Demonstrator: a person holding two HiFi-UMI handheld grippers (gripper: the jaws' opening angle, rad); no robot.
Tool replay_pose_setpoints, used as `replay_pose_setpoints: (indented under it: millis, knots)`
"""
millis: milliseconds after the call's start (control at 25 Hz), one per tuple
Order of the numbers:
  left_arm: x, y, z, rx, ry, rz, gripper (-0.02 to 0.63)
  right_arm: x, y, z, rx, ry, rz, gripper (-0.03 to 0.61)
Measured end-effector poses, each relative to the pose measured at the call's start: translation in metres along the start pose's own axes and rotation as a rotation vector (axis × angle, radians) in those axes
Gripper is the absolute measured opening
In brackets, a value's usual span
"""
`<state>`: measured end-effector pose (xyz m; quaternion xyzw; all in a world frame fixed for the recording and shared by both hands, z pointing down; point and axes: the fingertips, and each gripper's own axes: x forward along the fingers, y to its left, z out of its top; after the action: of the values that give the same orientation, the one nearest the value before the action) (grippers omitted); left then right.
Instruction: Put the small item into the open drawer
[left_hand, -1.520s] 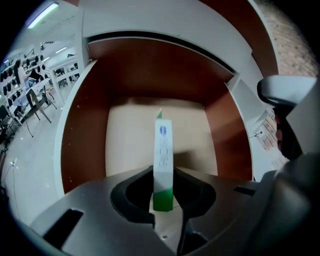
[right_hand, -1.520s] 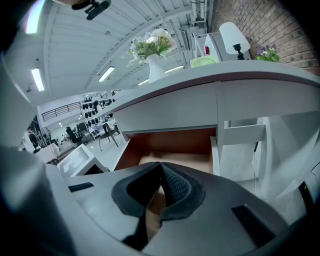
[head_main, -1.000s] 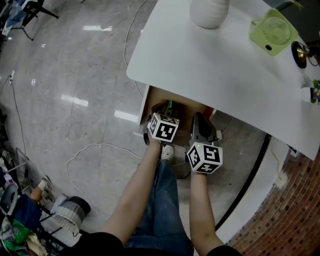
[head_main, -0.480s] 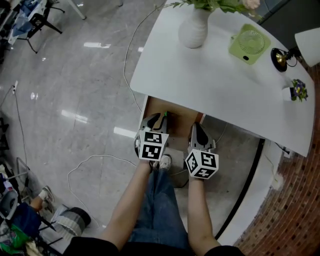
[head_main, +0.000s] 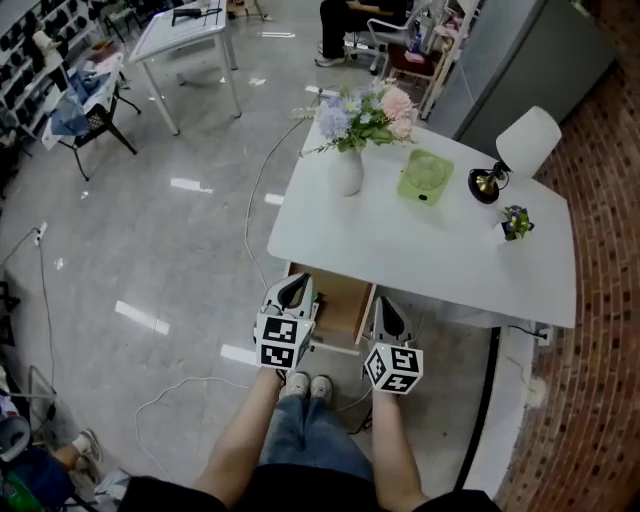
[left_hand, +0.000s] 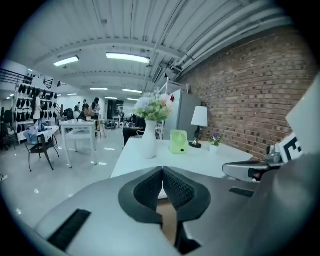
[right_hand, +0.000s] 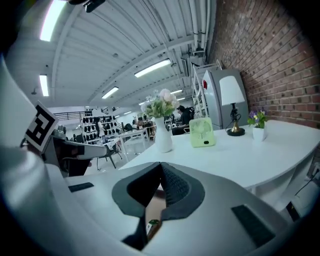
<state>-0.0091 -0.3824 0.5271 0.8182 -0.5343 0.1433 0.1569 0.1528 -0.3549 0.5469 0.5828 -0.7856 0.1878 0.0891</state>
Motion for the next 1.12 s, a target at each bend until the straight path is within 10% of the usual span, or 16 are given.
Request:
replay_pose_setpoints:
  millis: [480, 1120]
  knots:
    - [-0.053, -0.025, 0.104, 0.053, -0.208, -0.057, 0.021, -0.065, 0.004, 0.109, -0.08, -0.202, -0.009, 0.002]
    - [-0.051, -0.037, 0.119, 0.117, -0.227, -0.11, 0.021, -0.068, 0.002, 0.137, -0.086, -0.26, -0.029, 0.0]
